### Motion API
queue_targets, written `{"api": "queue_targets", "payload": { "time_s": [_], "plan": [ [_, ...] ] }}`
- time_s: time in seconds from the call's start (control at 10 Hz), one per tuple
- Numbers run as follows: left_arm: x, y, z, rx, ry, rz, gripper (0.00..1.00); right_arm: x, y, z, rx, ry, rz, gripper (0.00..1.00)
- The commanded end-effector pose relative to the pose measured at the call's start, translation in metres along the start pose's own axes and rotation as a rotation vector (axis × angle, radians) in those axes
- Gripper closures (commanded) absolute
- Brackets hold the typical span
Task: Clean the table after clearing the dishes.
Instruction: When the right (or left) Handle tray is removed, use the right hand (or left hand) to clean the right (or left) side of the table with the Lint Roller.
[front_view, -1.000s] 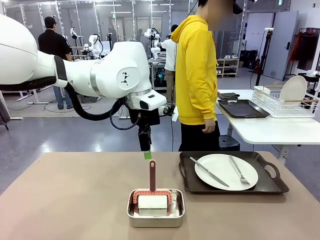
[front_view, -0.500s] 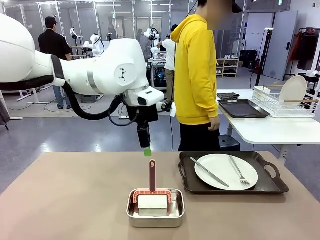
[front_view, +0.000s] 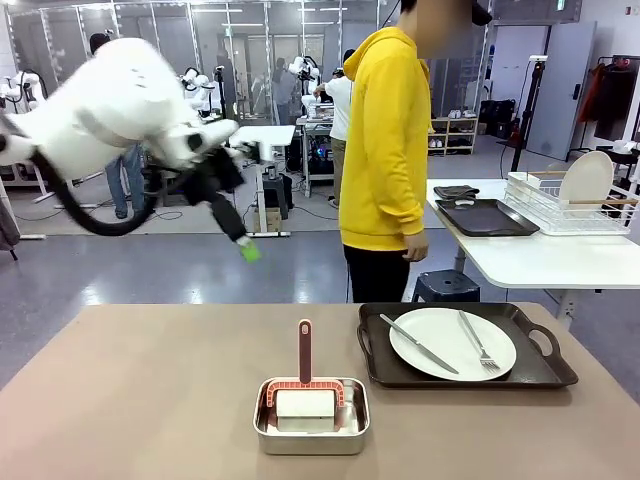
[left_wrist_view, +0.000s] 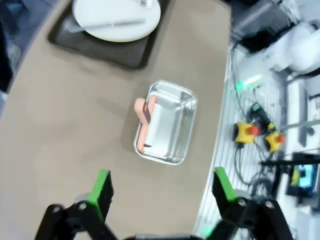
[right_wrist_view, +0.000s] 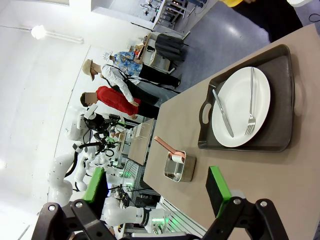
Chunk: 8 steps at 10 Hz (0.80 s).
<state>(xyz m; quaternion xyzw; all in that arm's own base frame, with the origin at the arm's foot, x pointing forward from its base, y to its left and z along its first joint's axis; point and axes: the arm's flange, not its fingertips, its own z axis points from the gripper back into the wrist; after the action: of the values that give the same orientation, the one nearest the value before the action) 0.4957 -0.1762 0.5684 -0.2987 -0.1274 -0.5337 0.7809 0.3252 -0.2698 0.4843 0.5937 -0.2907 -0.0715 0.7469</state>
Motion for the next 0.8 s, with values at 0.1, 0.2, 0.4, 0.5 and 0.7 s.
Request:
{"api": "queue_targets", "payload": {
  "time_s": [0.1,0.2,0.4,0.5,0.7],
  "plan": [
    [-0.131,0.017,0.055,-0.116,-0.247,0.221,0.0,-0.002,0.003,0.001,0.006,-0.001,0.004,0.0],
    [-0.176,0.034,0.074,-0.139,-0.299,0.338,0.0,-0.002,0.003,0.001,0.006,-0.001,0.004,0.0],
    [-0.265,0.068,0.107,-0.264,-0.445,0.525,0.0,-0.002,0.003,0.001,0.006,-0.001,0.004,0.0],
    [-0.316,0.082,0.123,-0.329,-0.506,0.594,0.0,-0.002,0.003,0.001,0.006,-0.001,0.004,0.0],
    [-0.383,0.097,0.141,-0.423,-0.568,0.734,0.0,-0.002,0.003,0.001,0.006,-0.001,0.004,0.0]
  ]
}}
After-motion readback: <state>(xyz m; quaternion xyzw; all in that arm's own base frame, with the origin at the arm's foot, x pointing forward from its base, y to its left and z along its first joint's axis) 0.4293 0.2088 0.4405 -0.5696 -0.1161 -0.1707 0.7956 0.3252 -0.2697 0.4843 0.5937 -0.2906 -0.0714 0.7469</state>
